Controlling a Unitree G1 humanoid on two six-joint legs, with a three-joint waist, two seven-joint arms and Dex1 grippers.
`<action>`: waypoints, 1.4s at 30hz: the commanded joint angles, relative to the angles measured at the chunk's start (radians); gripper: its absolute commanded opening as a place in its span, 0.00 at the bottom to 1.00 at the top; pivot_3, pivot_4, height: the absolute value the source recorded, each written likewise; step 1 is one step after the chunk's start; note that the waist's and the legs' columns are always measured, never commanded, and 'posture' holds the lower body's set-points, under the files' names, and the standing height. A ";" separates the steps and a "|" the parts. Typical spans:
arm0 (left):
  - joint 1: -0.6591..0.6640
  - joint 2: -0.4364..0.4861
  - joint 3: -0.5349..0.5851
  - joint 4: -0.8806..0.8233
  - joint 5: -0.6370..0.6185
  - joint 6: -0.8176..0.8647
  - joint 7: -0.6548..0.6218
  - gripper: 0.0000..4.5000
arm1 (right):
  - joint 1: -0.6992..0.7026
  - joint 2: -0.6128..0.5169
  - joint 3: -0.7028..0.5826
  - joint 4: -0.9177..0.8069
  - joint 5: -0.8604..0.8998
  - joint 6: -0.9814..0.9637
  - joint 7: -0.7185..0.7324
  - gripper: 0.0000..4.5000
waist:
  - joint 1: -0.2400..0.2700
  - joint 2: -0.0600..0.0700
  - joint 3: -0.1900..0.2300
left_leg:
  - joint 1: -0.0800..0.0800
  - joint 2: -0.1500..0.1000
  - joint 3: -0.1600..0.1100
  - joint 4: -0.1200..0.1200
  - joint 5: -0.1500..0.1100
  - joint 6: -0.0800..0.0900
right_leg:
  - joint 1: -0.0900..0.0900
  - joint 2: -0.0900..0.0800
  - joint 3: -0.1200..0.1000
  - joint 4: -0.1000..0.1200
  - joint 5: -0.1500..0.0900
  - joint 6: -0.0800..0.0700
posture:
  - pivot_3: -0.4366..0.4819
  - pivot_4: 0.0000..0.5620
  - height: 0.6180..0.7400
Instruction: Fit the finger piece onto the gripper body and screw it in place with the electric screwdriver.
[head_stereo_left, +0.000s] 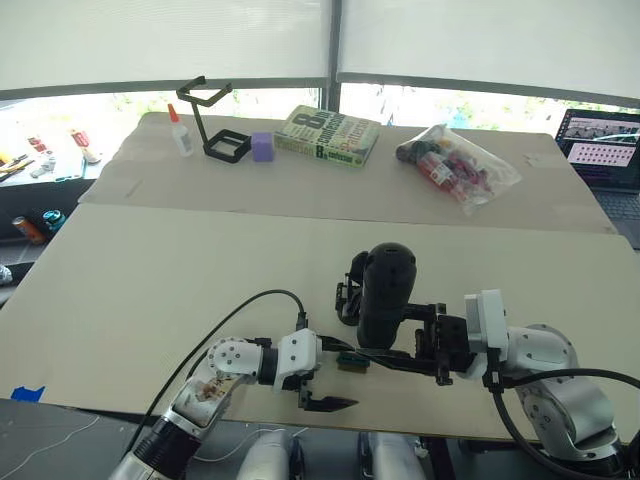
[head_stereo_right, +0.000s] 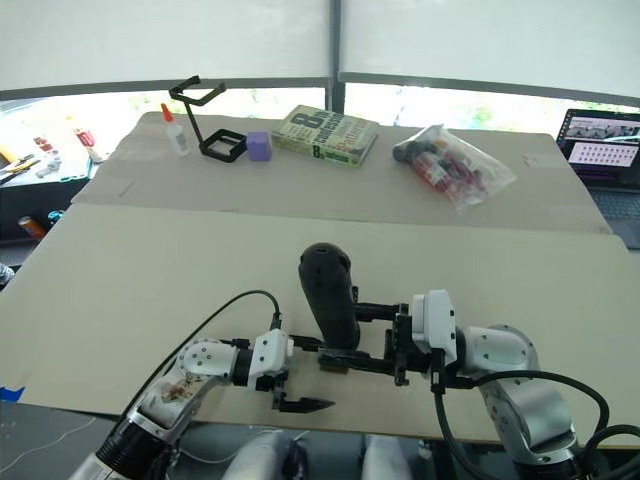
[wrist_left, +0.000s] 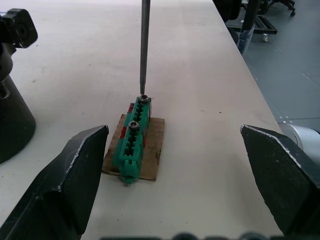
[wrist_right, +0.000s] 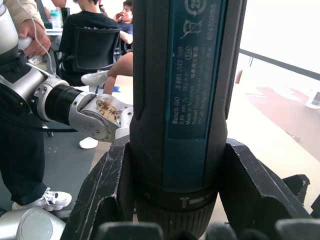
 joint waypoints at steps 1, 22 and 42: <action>0.002 -0.005 -0.005 0.049 0.012 -0.006 0.015 1.00 | -0.013 -0.007 -0.014 -0.038 0.022 -0.031 0.005 0.43 | 0.000 0.000 0.000 | 0.001 0.000 0.000 0.000 -0.001 0.001 | 0.001 0.000 0.000 0.000 0.000 0.000 | 0.48 0.27 1.00; -0.014 -0.004 -0.014 -0.169 -0.013 0.195 0.072 1.00 | -0.039 -0.024 -0.003 -0.029 -0.023 -0.042 0.008 0.43 | -0.002 0.000 0.000 | -0.002 0.000 0.000 0.000 -0.001 0.001 | -0.001 -0.001 0.000 0.000 0.000 0.000 | 0.48 0.27 1.00; -0.021 -0.004 -0.013 -0.271 -0.030 0.326 0.115 1.00 | -0.031 -0.038 0.003 -0.036 -0.043 -0.045 0.012 0.43 | -0.002 0.000 0.000 | -0.003 0.000 0.000 0.000 -0.001 0.001 | -0.002 0.000 0.000 0.000 0.000 0.000 | 0.48 0.27 1.00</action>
